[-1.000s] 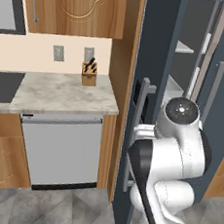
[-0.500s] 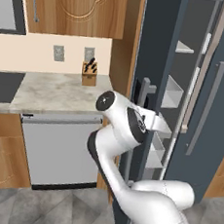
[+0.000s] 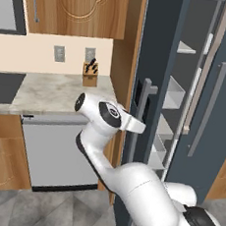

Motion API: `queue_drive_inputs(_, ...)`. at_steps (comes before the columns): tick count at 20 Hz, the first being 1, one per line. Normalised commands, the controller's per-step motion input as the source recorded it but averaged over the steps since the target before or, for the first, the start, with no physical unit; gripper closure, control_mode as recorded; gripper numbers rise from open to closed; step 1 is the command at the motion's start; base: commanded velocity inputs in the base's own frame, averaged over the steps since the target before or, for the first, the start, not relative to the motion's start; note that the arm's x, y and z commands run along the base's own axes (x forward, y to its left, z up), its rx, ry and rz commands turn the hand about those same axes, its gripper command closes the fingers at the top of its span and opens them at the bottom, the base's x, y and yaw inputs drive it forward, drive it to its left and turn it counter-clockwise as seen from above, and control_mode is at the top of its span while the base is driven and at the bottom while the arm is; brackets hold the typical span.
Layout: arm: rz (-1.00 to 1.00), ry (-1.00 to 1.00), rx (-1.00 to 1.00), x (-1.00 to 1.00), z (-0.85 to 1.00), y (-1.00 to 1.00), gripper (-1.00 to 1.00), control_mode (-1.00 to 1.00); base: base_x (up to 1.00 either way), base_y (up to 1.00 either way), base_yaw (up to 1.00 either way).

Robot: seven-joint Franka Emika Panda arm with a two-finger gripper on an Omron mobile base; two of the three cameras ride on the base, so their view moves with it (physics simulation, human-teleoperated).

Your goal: Take the bottled waters from the counter and place them in the freezer to freeze. Close the freezer door after placing the bottles.

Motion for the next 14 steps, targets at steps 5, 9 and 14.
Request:
queue_drive_inputs(5,-0.06,-0.16,-0.01,0.05,-0.21,-0.16,-1.0,-1.0,0.0,0.0,0.0)
queue_drive_inputs(9,-0.06,-0.05,-0.02,0.24,-0.15,-0.11,-1.0,-1.0,0.0,0.0,0.0)
queue_drive_inputs(14,-0.02,0.0,0.0,0.43,-0.05,0.0,-1.0,-1.0,0.0,0.0,0.0)
